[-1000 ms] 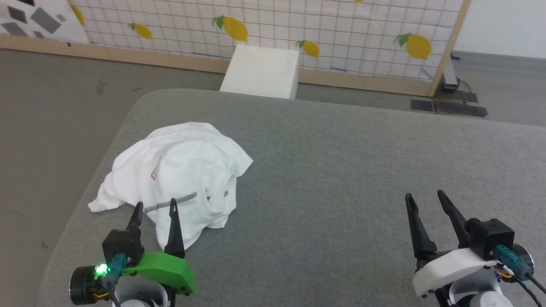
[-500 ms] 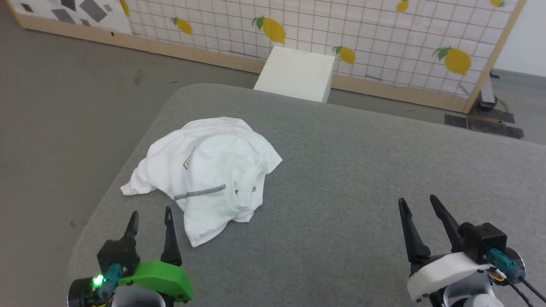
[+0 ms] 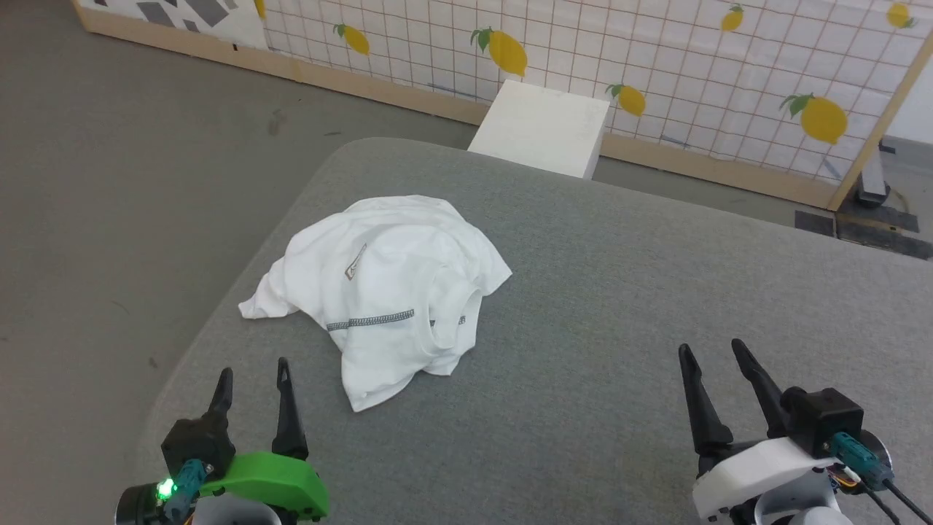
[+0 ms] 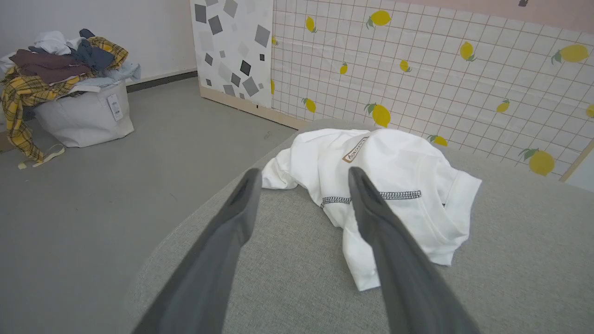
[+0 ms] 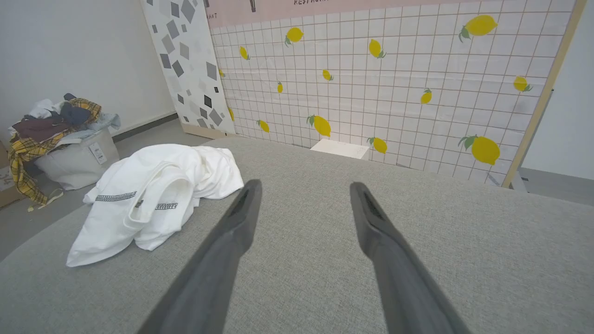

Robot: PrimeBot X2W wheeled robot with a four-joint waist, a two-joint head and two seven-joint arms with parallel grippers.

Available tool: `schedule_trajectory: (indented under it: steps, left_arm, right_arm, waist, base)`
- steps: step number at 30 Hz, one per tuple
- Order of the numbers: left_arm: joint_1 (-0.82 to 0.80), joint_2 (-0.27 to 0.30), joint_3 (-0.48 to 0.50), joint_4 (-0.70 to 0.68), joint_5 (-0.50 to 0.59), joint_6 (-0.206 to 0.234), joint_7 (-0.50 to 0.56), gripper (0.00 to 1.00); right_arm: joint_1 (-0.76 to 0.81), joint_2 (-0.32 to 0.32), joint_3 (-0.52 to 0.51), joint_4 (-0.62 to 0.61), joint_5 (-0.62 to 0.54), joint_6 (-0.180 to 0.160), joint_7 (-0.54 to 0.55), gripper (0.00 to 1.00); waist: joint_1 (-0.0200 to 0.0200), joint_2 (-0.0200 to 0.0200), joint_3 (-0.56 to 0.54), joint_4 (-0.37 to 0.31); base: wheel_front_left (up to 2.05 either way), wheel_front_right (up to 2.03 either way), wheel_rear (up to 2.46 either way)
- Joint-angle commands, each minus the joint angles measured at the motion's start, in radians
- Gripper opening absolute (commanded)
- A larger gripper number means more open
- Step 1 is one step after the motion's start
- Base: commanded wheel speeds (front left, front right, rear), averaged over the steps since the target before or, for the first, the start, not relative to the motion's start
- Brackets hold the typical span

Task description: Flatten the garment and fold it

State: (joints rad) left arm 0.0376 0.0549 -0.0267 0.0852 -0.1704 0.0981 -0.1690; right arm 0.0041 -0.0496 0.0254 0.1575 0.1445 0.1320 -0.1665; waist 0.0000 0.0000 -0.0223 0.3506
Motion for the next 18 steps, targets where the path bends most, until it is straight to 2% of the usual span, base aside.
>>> schedule_trajectory:
  steps: [1, 18]
  left_arm:
    - [0.015, -0.003, -0.001, 0.005, -0.012, 0.007, -0.009, 1.0]
    - [0.029, -0.003, -0.008, 0.022, -0.03, 0.033, -0.045, 1.0]
  right_arm:
    - [0.013, 0.0, 0.001, 0.008, 0.011, -0.001, -0.011, 1.0]
    - [0.013, -0.001, 0.008, 0.045, 0.034, -0.001, -0.047, 1.0]
  waist:
    - [0.0, 0.0, 0.0, 0.009]
    - [0.0, 0.0, 0.002, 0.066]
  base:
    - [0.0, 0.0, 0.0]
    - [0.0, 0.0, 0.0]
